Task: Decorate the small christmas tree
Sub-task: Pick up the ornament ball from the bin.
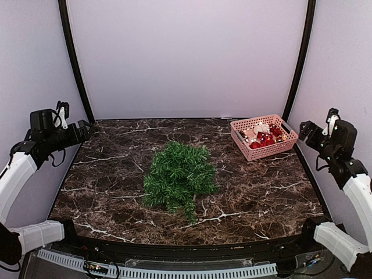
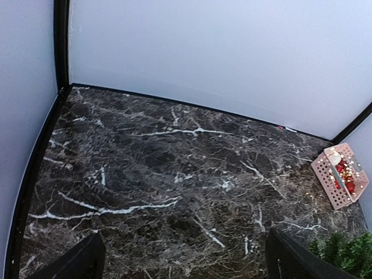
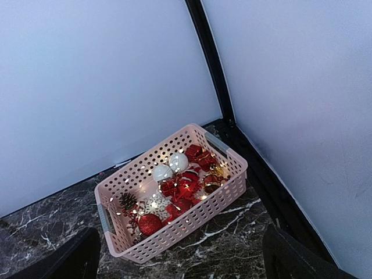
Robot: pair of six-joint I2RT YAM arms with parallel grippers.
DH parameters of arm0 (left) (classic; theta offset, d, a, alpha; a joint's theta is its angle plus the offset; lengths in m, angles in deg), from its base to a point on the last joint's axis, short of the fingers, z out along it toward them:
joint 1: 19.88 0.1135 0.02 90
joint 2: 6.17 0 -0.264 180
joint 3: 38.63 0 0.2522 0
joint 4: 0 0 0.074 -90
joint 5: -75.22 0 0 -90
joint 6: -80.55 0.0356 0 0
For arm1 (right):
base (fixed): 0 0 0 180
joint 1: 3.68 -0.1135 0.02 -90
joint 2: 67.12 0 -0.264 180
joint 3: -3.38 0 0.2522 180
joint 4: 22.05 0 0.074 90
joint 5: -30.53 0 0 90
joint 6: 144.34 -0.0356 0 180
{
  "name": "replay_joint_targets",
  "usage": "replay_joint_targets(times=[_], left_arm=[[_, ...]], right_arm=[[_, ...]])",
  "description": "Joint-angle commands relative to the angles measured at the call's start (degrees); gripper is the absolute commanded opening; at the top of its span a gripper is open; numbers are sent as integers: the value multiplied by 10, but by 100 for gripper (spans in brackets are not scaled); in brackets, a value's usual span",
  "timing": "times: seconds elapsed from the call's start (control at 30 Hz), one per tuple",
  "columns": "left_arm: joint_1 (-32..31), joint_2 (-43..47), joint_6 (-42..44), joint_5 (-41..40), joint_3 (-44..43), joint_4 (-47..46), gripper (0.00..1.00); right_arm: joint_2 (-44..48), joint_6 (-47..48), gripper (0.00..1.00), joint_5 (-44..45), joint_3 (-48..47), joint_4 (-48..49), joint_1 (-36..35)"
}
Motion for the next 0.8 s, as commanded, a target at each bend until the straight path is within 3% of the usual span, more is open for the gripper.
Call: replay_joint_targets(times=[0.0, 0.1, 0.23, 0.57, 0.77], left_arm=[[-25, -12, 11, 66, -74, -32, 99], [-59, -27, 8, 93, -96, -58, 99], [-61, -33, 0, 98, -61, -109, 99], [-61, -6, 12, 79, -21, -98, 99], [-60, -12, 14, 65, -19, -90, 99]], right_arm=[[-76, 7, 99, -43, -95, -24, -8], [-157, 1, 99, -40, -154, -46, -12], [-271, -6, 99, -29, -217, -57, -12], [-507, -27, 98, -50, -321, 21, -33], [-620, -30, 92, -27, -365, 38, -38]])
